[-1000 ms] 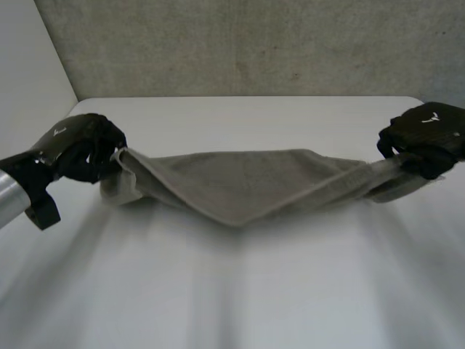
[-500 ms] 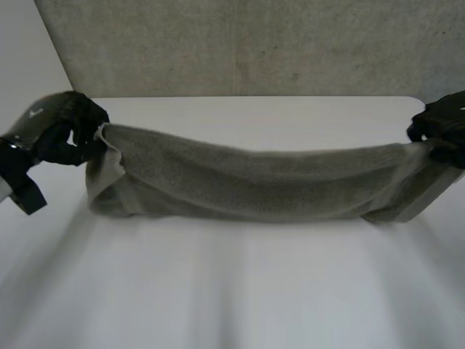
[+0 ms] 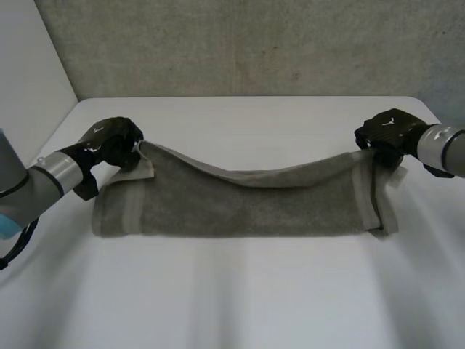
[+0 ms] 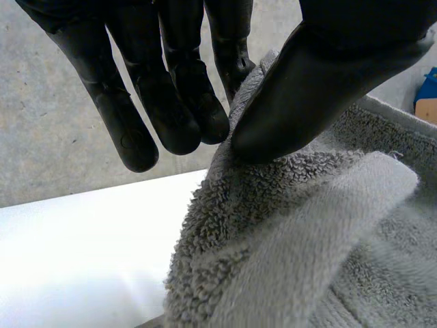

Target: Fold the towel.

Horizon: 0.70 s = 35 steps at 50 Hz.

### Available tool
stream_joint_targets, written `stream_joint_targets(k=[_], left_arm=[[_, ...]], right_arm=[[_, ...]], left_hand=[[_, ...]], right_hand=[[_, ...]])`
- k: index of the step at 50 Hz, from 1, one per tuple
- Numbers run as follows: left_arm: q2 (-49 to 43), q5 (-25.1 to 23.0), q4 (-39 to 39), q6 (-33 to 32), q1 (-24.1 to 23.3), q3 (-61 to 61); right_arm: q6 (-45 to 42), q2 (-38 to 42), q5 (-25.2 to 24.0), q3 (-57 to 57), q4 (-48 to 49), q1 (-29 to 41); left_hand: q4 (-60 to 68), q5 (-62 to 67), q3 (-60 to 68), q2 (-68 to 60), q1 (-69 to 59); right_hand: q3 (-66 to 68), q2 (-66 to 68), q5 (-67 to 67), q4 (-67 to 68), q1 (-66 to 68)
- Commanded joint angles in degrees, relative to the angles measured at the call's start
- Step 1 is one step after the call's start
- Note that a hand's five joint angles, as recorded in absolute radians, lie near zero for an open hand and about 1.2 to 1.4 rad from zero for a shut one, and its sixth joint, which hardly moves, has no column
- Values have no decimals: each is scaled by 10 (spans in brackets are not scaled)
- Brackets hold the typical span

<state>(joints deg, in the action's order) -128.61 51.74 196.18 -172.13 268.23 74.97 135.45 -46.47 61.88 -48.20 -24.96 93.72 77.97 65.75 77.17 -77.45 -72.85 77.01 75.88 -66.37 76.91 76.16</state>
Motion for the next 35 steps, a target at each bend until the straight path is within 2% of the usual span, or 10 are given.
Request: stream_joint_targets(k=[1,4,5,6,7,8,18,25,31,35], left_arm=[[-56,13,-13,-1,-4,-62],[-75,13,-24,-2,-4,-87],[-83,14,-27,-4,-5,-97],[-89,15,-29,-8,-5,-106],[-89,15,-29,-8,-5,-106],[-93,19,-30,-14,-5,-114],[-68,53,-47,-39,-7,-147],[15,52,-77,-58,-7,-106],[68,52,-83,-92,-5,-40],[106,55,-81,-149,-6,41]], right_arm=[[-2,42,37,21,46,12],[-2,62,49,35,55,22],[-2,72,53,43,58,28],[-1,81,55,53,62,32],[-1,81,55,53,62,32],[-1,89,61,64,65,34],[19,99,94,150,67,41],[41,47,30,148,62,38],[44,32,19,138,46,35],[43,-14,9,88,-32,28]], left_hand=[[-75,-53,-67,70,24],[-227,-204,-219,222,175],[-358,-336,-350,353,307],[-491,-469,-483,486,440],[-492,-470,-485,487,441],[-616,-594,-608,611,565],[-672,-650,-665,667,621],[-671,-649,-663,666,620],[-666,-644,-658,661,615],[-662,-640,-654,657,611]], right_hand=[[30,41,-36,31,38],[30,41,-36,31,38],[-151,-140,145,-150,-143],[-438,-426,431,-437,-429],[-440,-429,434,-439,-432],[-670,-659,664,-669,-662],[-670,-659,664,-669,-662],[-670,-659,664,-669,-662],[-670,-659,664,-669,-662],[-670,-659,664,-669,-662]])
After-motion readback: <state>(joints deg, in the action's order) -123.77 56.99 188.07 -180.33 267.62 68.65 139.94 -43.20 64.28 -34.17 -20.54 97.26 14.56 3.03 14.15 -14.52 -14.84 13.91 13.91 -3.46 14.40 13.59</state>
